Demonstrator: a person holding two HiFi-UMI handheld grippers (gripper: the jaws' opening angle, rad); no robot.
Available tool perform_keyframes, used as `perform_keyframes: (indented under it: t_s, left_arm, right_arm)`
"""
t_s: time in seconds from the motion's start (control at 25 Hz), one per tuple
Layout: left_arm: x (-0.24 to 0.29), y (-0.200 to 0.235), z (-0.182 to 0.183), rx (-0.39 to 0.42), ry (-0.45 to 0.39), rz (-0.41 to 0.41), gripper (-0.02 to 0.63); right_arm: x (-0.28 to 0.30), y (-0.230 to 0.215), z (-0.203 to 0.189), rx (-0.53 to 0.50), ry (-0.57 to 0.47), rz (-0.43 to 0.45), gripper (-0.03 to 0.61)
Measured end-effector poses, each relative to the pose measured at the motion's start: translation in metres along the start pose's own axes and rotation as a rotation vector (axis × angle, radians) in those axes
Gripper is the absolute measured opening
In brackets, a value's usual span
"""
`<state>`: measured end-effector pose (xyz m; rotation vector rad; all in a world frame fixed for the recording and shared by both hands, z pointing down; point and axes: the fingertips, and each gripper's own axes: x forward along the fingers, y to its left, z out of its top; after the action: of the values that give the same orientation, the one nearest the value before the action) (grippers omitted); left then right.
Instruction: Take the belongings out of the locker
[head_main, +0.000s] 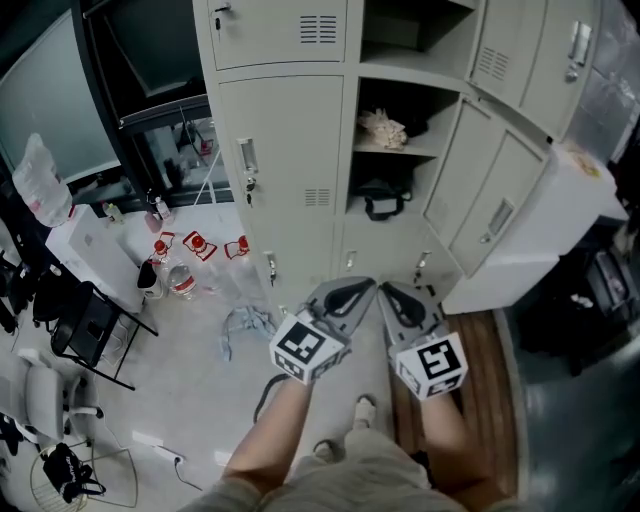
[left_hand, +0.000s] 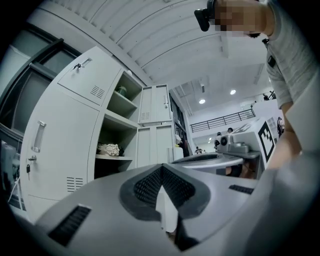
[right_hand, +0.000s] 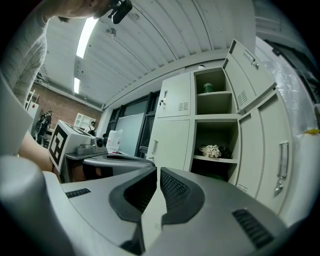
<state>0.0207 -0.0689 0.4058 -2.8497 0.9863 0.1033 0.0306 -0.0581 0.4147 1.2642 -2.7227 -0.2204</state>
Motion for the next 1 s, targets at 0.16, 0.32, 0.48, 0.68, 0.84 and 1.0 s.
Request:
perform_keyframes:
  t_s: [0.16,0.32,0.48,0.68,0.84,1.0]
  left_arm:
    - [0.024,0.011,-0.001,0.041,0.014,-0.014,0.003]
    - [0.051,0.028,0.001,0.048,-0.007,-0.013,0.003]
    - [0.085,0.056,0.003,0.031,-0.028,0.013,0.003]
    - [0.122,0.095,-0.002,0.021,-0.019,0.077,0.003]
    - [0.140,0.116,-0.007,0.044,-0.015,0.109,0.003]
    - [0.150,0.132,-0.011,0.038,-0.007,0.102,0.003]
  right_arm:
    - [0.018,-0.030,0.001,0.006,-0.028,-0.012,0.002]
    - [0.037,-0.061,-0.003,-0.016,-0.004,0.002,0.002]
    - [0.060,-0.102,0.000,0.000,0.002,0.000,0.003]
    - [0.092,-0.147,0.003,0.025,0.039,0.014,0.005]
    - [0.120,-0.173,0.006,0.005,0.068,0.037,0.071]
    - [0.151,-0.200,0.019,-0.011,0.025,0.017,0.120]
